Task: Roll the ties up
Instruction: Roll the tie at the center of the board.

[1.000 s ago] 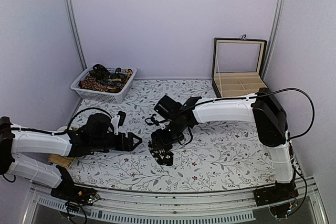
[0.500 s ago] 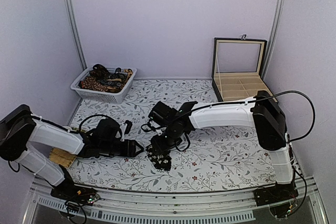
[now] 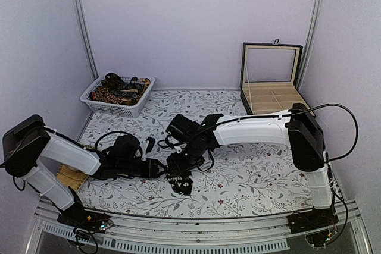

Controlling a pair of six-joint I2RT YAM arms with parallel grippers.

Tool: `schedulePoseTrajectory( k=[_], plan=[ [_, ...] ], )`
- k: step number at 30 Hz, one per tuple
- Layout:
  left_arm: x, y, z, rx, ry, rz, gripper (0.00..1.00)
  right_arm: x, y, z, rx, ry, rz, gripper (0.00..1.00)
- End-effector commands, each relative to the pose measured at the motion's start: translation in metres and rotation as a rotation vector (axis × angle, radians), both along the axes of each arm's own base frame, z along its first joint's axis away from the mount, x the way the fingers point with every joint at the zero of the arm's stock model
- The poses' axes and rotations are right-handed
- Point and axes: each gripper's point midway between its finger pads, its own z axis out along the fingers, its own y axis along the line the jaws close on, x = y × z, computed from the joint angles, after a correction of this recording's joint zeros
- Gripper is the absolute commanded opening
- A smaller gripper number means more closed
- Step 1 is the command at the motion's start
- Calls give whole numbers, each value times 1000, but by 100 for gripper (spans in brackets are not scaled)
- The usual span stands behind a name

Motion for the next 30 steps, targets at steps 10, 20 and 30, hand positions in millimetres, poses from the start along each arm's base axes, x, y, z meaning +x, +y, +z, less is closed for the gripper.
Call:
schedulePoseTrajectory(
  k=[10,20,30],
  plan=[
    [-13,6,-7,40,27,-6,48,-17,6,-5,-16,57,24,70],
    [1,31,37,53,-90,23,87,-16,-11,26,29,13,34,77],
    [16,-14,59,-121,-74,-194,100,-13,-19,46,266,88,47,77]
  ],
)
